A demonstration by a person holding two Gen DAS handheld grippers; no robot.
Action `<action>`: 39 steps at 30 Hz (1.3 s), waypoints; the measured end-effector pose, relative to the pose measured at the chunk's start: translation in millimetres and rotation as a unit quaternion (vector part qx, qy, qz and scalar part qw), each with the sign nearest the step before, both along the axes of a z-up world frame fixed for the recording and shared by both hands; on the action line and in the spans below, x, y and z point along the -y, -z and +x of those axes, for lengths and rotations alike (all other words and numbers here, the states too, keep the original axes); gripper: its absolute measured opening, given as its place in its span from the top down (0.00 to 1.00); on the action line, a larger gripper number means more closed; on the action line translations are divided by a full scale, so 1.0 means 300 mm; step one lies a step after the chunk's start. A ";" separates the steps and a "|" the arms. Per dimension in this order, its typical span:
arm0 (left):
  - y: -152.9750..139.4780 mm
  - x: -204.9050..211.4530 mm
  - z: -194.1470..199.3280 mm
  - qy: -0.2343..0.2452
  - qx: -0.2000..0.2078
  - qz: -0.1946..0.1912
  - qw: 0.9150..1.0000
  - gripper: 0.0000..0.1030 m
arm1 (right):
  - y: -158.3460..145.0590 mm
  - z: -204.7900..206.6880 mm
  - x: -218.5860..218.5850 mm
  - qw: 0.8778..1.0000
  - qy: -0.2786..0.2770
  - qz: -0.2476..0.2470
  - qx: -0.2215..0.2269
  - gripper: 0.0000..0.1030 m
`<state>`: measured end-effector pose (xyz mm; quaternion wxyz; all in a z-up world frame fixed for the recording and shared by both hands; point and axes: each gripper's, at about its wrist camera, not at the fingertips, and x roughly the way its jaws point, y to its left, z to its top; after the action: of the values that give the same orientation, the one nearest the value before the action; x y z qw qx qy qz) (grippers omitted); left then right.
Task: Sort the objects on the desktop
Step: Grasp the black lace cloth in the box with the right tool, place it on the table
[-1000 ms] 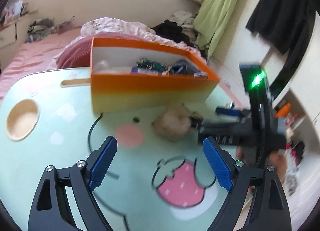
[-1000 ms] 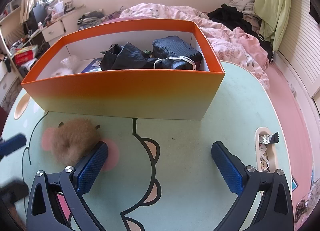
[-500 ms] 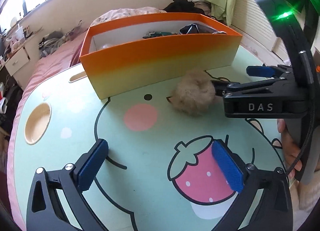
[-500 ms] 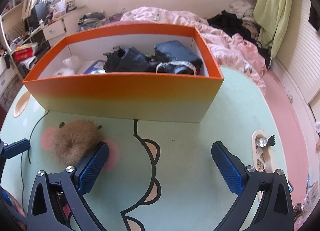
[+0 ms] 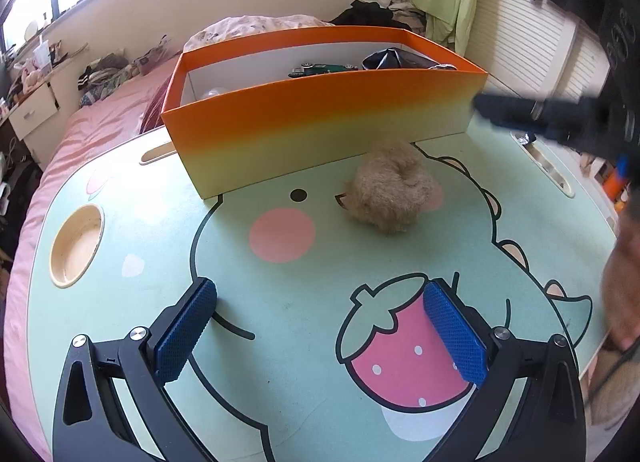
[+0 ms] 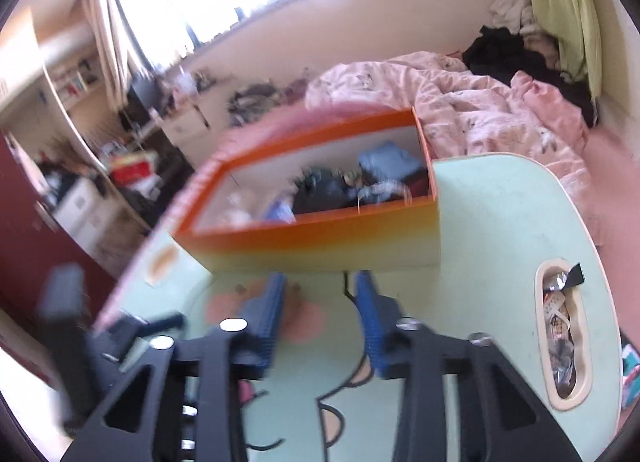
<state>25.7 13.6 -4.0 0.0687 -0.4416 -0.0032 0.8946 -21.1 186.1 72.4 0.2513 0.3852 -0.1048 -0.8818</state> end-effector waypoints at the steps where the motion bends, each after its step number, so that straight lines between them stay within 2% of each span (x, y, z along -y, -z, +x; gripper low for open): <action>1: 0.001 -0.001 0.002 0.000 0.000 0.001 1.000 0.00 | -0.039 -0.024 -0.014 1.000 0.005 -0.010 0.008 0.71; 3: -0.001 -0.002 0.002 0.000 0.000 0.000 1.000 0.00 | -0.089 -0.043 -0.022 1.000 0.007 -0.013 0.011 0.70; 4: -0.001 0.000 0.002 0.000 0.000 -0.001 1.000 0.00 | -0.122 -0.066 -0.014 1.000 0.007 -0.005 0.015 0.65; 5: -0.001 0.001 0.002 0.000 0.000 -0.001 1.000 0.00 | -0.144 -0.084 -0.008 1.000 0.007 -0.002 0.017 0.58; 6: -0.002 0.002 0.003 0.000 0.000 0.000 1.000 0.00 | -0.164 -0.106 0.005 1.000 0.004 0.001 0.018 0.42; 7: -0.002 0.003 0.002 0.001 0.001 -0.001 1.000 0.00 | -0.180 -0.128 0.029 1.000 -0.005 0.007 0.021 0.34; 9: -0.003 0.003 0.003 0.001 0.001 -0.001 1.000 0.00 | -0.176 -0.167 0.068 0.999 -0.016 0.022 0.042 0.34; 12: -0.003 0.002 0.003 0.001 0.001 0.000 1.000 0.00 | -0.109 -0.273 0.157 0.991 -0.025 0.060 0.113 0.34; 14: -0.004 0.003 0.002 0.001 0.001 -0.001 1.000 0.00 | -0.070 -0.294 0.203 0.987 -0.022 0.096 0.127 0.34; 15: -0.004 0.002 0.002 0.001 0.001 0.000 1.000 0.00 | -0.039 -0.320 0.239 0.981 -0.013 0.139 0.138 0.35; 17: -0.004 0.002 0.001 0.001 0.001 -0.001 1.000 0.00 | 0.010 -0.349 0.269 0.970 -0.002 0.192 0.151 0.48; 18: -0.004 0.002 0.002 0.001 0.001 -0.001 1.000 0.00 | 0.030 -0.363 0.276 0.962 0.009 0.225 0.152 0.69; 19: -0.005 0.002 0.002 0.001 0.001 0.000 1.000 0.00 | 0.039 -0.366 0.277 0.958 0.021 0.245 0.146 0.71; 22: -0.006 0.001 0.000 0.000 0.001 0.000 1.000 0.00 | 0.005 -0.349 0.210 0.973 0.020 0.176 0.150 0.76; 23: -0.006 0.000 0.000 0.000 0.001 0.001 1.000 0.00 | -0.032 -0.326 0.180 0.980 0.017 0.144 0.137 0.76; 27: -0.008 -0.002 0.000 0.000 0.001 0.001 1.000 0.00 | -0.184 -0.206 0.104 0.995 0.007 0.073 0.070 0.76; 29: -0.008 -0.001 0.000 0.000 0.001 0.001 1.000 0.00 | -0.241 -0.112 0.081 0.998 -0.011 0.054 0.039 0.76; 31: -0.008 -0.001 0.000 0.000 0.001 0.001 1.000 0.00 | -0.250 -0.032 0.088 0.997 -0.025 0.065 0.028 0.74; 35: -0.009 0.000 -0.001 0.000 0.001 0.001 1.000 0.00 | -0.098 -0.008 0.135 0.991 -0.033 0.113 0.061 0.72; 37: -0.009 0.000 -0.001 0.000 0.001 0.001 1.000 0.00 | 0.001 -0.045 0.151 0.989 -0.037 0.106 0.092 0.71; 39: -0.010 -0.002 -0.001 0.000 0.001 0.001 1.000 0.00 | 0.038 -0.063 0.132 0.992 -0.032 0.083 0.089 0.67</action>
<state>25.4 14.1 -1.1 0.0695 -0.4424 -0.0041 0.8941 -40.1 146.6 61.1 0.2359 0.4850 -0.0409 -0.8411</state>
